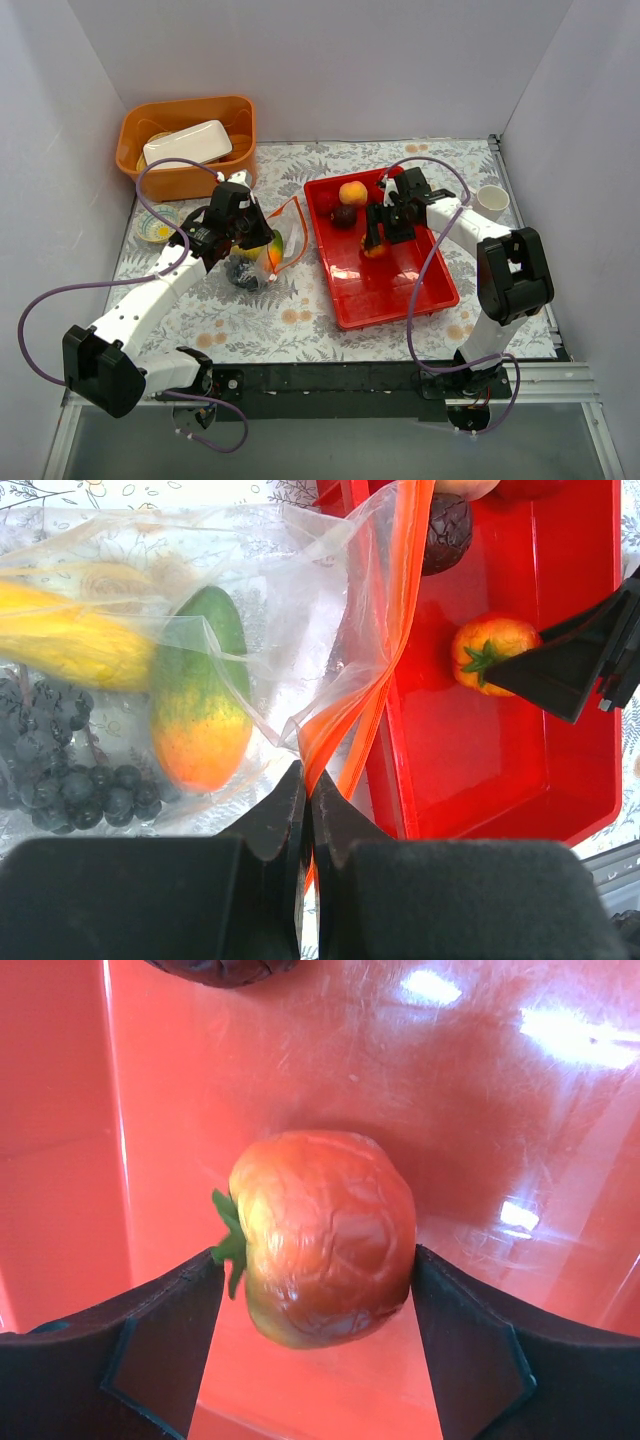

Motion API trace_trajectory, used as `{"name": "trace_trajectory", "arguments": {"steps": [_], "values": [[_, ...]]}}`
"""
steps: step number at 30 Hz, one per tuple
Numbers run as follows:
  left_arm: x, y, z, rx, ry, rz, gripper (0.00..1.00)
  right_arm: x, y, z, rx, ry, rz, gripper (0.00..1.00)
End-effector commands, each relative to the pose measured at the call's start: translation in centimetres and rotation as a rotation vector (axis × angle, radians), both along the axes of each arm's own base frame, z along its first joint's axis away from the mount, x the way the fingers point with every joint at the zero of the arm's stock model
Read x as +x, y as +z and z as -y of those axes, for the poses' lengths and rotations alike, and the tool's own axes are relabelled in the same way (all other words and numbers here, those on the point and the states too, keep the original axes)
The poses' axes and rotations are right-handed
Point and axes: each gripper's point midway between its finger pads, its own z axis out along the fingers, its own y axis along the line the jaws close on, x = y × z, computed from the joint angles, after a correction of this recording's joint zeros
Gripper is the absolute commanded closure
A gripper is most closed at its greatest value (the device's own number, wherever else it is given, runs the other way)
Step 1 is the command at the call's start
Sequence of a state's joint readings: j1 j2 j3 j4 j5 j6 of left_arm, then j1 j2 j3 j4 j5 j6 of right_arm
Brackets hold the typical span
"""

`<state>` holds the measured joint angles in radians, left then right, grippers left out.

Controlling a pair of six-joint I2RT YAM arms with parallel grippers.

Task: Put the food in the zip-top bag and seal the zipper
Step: Pick up the fake fruit from the bin.

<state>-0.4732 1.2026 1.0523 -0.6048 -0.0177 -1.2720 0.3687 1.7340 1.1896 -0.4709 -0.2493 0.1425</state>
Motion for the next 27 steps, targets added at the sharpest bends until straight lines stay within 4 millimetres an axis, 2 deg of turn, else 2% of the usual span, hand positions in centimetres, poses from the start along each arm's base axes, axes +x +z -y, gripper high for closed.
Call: {"name": "trace_trajectory", "arguments": {"steps": [1, 6, 14, 17, 18, 20, 26, 27], "values": [[-0.2, 0.1, 0.1, -0.005, -0.008, 0.006, 1.00, 1.8, 3.6, -0.7, 0.039, 0.004, 0.102, 0.18], [-0.2, -0.2, 0.1, -0.005, -0.011, 0.001, 1.00, 2.1, 4.1, -0.5, 0.023, 0.007, 0.118, 0.17], [0.1, 0.0, 0.2, -0.001, -0.016, 0.001, 1.00, 1.1, 2.6, -0.3, 0.018, 0.000, 0.077, 0.19], [0.1, 0.1, 0.1, 0.009, -0.013, 0.005, 1.00, 0.5, 2.0, -0.2, 0.023, -0.009, 0.055, 0.25], [0.0, 0.1, -0.1, 0.016, -0.010, 0.001, 1.00, 0.5, 2.0, -0.2, 0.024, -0.011, 0.054, 0.33], [0.0, 0.1, -0.3, 0.024, -0.001, 0.003, 1.00, 0.0, 1.7, -0.2, 0.027, -0.008, 0.038, 0.40], [0.2, 0.2, -0.3, 0.020, 0.002, 0.007, 1.00, -0.9, 1.3, 0.0, 0.033, -0.012, 0.024, 0.48], [0.2, 0.3, -0.2, 0.020, 0.000, 0.008, 1.00, -1.0, 1.3, 0.0, 0.033, -0.013, 0.021, 0.51]]}}
